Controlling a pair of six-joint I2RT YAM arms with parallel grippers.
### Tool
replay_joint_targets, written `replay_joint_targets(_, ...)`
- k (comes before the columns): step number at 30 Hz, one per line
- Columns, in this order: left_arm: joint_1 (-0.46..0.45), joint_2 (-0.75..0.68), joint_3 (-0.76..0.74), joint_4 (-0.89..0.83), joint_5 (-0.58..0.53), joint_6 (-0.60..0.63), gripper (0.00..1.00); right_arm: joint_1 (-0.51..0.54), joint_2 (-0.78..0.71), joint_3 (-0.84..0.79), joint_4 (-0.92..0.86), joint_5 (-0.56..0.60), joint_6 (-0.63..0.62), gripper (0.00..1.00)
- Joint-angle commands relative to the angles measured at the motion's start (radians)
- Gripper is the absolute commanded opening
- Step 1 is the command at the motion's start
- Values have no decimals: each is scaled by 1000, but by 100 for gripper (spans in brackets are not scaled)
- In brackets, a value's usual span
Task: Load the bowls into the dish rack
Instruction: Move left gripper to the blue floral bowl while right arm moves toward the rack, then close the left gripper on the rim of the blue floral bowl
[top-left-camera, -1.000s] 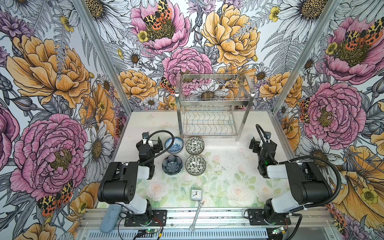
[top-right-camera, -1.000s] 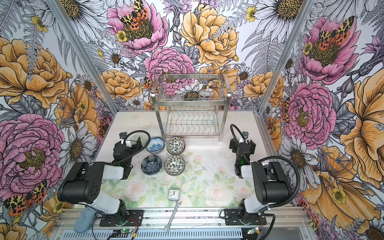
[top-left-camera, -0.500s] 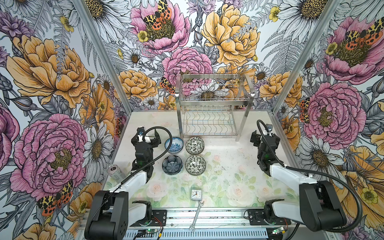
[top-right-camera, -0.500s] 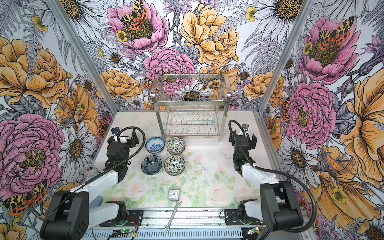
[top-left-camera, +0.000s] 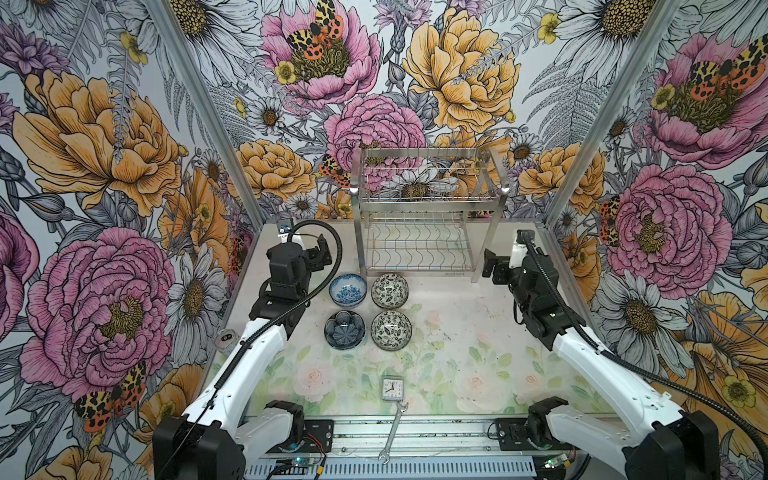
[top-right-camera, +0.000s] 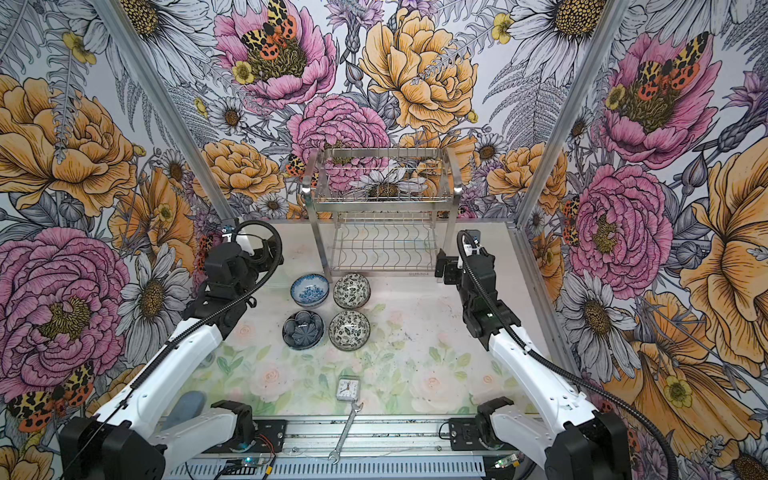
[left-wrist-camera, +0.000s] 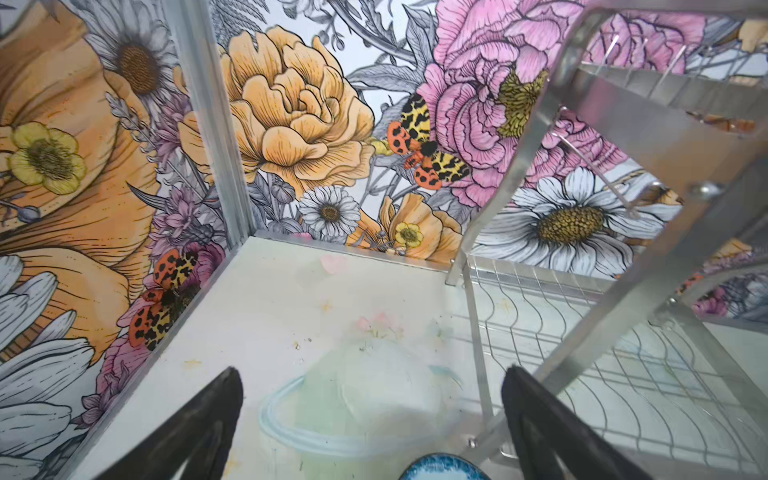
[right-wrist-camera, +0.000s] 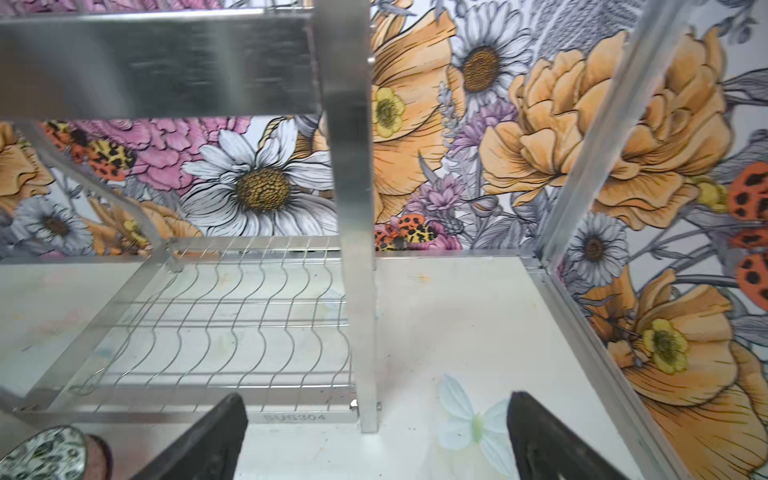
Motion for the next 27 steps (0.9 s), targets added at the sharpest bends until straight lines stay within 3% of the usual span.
replay_joint_targets(1,1,27,31,-216,89,-45,99,19,55,99,-137,-74,25,99)
replay_joint_targets(7,7,125,41,-322,137,-79,99,83,140,191,-168,-69,28,99)
replay_joint_targets(16,57,316,49,-325,264,-121,96,127,205,233,-184,-49,0,99)
replay_joint_targets(27,60,472,84,-284,330,-136,56,134,211,233,-200,-23,-7,99)
